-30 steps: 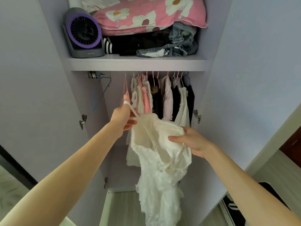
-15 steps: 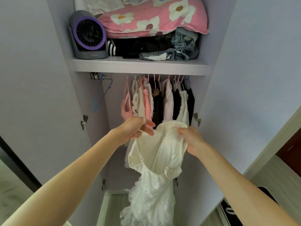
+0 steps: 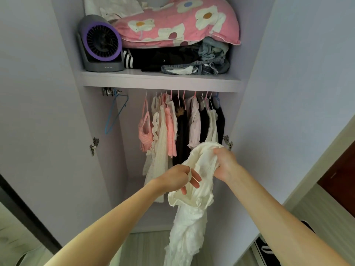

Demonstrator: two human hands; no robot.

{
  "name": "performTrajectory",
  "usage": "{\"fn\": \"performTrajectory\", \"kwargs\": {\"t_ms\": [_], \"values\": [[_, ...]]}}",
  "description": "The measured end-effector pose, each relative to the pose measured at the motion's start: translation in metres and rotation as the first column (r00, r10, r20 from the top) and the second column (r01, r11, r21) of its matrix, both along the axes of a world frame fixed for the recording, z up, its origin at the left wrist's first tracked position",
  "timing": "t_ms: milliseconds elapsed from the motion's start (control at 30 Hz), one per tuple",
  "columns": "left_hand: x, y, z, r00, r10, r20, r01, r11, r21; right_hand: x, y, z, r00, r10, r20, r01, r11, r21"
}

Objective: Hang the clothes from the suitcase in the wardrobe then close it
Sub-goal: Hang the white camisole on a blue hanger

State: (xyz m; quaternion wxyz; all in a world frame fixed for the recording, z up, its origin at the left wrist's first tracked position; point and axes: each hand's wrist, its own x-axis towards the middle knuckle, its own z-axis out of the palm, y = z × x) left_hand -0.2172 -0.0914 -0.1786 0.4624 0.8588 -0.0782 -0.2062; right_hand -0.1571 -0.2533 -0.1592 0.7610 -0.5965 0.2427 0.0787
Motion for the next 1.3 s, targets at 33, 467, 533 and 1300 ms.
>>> {"fn": "performTrajectory", "kwargs": {"t_ms": [33, 467, 533, 1300], "values": [[0.0, -0.001, -0.001, 0.999, -0.026, -0.021, 0.026, 1.0, -0.001, 0.0, -0.001, 0.001, 1.0, -0.021, -0.003, 0.021, 1.0, 0.015], [0.005, -0.02, -0.034, 0.97, 0.076, 0.23, -0.115, 0.98, 0.161, 0.004, 0.013, 0.004, 0.992, -0.121, -0.031, 0.122, 0.991, 0.053], [0.007, -0.017, -0.032, 0.963, 0.125, 0.239, -0.155, 0.982, 0.108, 0.006, 0.012, 0.006, 0.996, -0.082, -0.04, 0.083, 0.996, 0.023], [0.05, 0.021, 0.145, 0.937, 0.286, 0.201, -0.205, 0.916, -0.346, 0.001, 0.036, 0.039, 0.622, 0.73, 0.282, -0.212, 0.504, -0.837]]}}
